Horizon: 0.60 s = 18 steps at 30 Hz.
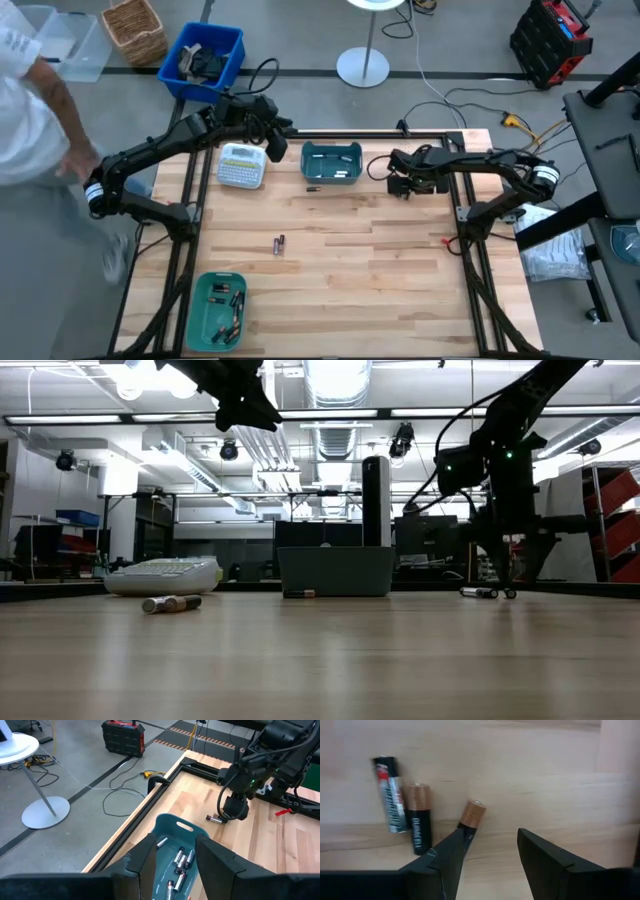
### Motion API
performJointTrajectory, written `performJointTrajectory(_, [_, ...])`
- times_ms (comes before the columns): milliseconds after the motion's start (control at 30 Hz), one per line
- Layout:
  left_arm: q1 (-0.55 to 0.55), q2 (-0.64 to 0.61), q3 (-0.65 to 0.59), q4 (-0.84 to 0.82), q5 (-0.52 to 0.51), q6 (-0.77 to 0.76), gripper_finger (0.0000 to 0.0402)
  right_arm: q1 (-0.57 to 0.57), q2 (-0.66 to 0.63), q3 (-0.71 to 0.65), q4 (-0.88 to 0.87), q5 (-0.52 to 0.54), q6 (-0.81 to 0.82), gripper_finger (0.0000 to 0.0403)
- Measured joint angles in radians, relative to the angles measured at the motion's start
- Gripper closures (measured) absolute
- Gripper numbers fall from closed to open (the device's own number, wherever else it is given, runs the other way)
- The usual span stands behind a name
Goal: Sort batteries
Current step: Put the brown battery into the green bin
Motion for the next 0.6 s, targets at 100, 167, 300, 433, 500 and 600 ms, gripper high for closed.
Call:
performJointTrajectory(100, [0.000, 0.000, 0.000, 0.000, 0.000, 0.000, 0.0285, -0.001, -0.002, -0.022, 0.014, 0.004, 0.011, 0.0227])
performJointTrajectory(167, [0.000, 0.000, 0.000, 0.000, 0.000, 0.002, 0.0285, -0.001, -0.001, -0.038, 0.044, 0.006, 0.014, 0.0231])
performJointTrajectory(300, [0.000, 0.000, 0.000, 0.000, 0.000, 0.007, 0.0285, -0.001, 0.001, -0.064, 0.085, 0.005, 0.035, 0.0240])
performJointTrajectory(433, [0.000, 0.000, 0.000, 0.000, 0.000, 0.008, 0.0285, -0.001, -0.001, -0.083, 0.095, 0.006, 0.032, 0.0247])
performJointTrajectory(500, [0.000, 0.000, 0.000, 0.000, 0.000, 0.009, 0.0285, -0.001, -0.002, -0.094, 0.116, 0.006, 0.017, 0.0252])
performJointTrajectory(600, [0.000, 0.000, 0.000, 0.000, 0.000, 0.010, 0.0285, 0.004, -0.004, -0.109, 0.138, 0.004, -0.016, 0.0259])
